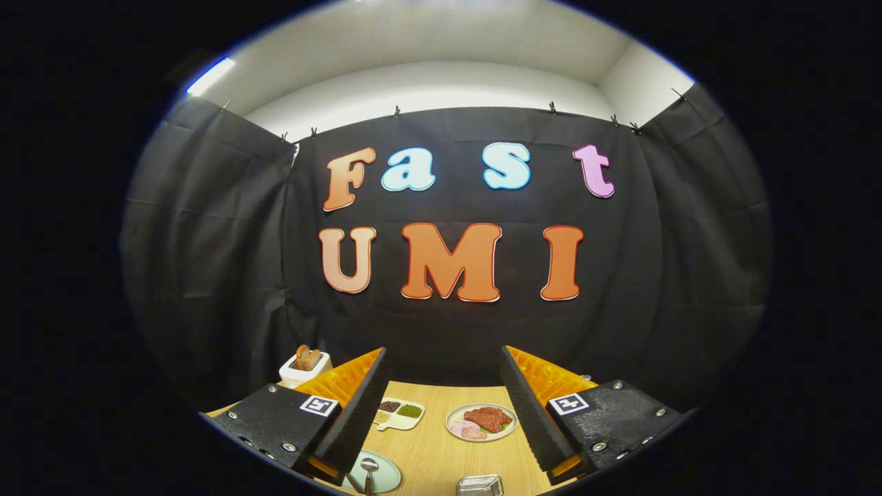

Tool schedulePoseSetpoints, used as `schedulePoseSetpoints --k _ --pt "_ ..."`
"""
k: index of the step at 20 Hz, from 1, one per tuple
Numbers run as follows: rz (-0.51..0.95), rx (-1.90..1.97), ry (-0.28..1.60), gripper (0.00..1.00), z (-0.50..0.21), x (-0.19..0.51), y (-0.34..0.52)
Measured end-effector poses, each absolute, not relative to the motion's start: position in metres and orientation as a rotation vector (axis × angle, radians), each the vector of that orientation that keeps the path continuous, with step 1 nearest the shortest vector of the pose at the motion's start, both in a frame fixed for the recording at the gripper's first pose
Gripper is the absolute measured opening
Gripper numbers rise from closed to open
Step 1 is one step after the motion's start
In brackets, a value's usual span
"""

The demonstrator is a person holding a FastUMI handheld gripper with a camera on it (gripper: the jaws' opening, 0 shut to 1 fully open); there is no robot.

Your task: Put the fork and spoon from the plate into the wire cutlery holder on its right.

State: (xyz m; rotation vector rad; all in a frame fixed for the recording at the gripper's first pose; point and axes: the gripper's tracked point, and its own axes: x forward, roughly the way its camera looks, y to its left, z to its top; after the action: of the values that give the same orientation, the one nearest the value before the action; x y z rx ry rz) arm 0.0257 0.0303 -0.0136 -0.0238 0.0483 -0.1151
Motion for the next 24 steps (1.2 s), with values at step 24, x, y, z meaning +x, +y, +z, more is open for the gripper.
schedulePoseSetpoints --k 24 --pt "0.200 -0.087 1.068 0.79 -0.338 -0.017 0.158"
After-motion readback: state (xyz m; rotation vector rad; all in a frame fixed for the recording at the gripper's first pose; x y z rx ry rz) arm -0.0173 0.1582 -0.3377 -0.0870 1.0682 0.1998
